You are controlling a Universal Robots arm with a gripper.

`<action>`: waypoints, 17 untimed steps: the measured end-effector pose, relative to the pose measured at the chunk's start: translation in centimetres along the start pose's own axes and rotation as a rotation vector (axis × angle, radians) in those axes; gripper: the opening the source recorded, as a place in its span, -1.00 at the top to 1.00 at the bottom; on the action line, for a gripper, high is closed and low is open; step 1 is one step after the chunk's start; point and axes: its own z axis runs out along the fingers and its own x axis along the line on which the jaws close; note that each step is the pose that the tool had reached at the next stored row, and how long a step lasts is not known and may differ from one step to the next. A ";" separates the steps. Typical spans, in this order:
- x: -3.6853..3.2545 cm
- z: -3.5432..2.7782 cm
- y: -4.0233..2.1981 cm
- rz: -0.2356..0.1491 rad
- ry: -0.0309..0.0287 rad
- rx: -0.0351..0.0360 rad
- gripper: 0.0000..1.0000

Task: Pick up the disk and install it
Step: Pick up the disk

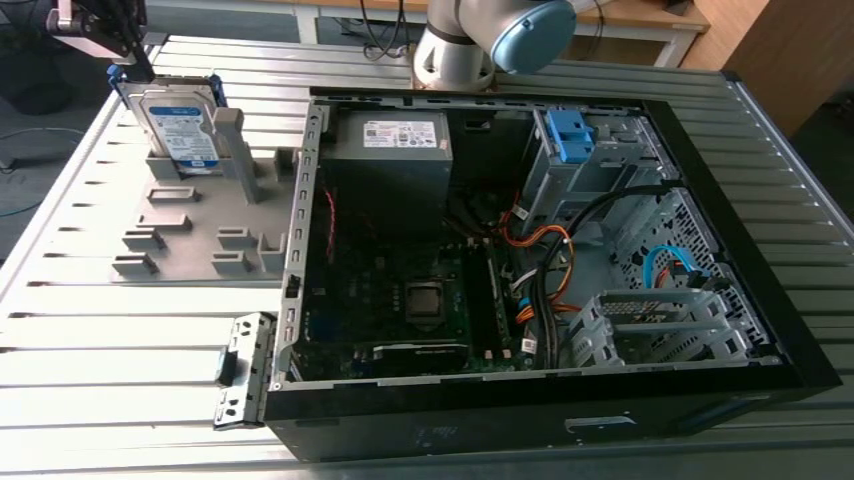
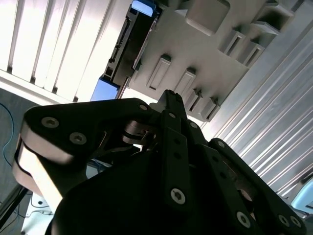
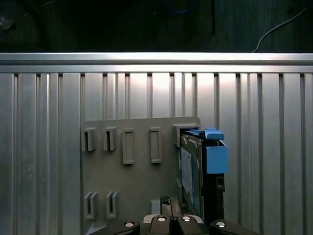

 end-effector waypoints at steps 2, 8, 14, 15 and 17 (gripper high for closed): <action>0.00 0.00 0.00 -0.004 0.0000 -0.0001 0.79; 0.00 0.00 0.00 -0.017 -0.0001 -0.0005 0.79; 0.00 0.00 0.00 -0.030 -0.0001 -0.0009 0.79; 0.00 0.00 0.00 -0.032 -0.0002 -0.0010 0.79; 0.00 0.00 0.00 -0.035 -0.0002 -0.0011 0.79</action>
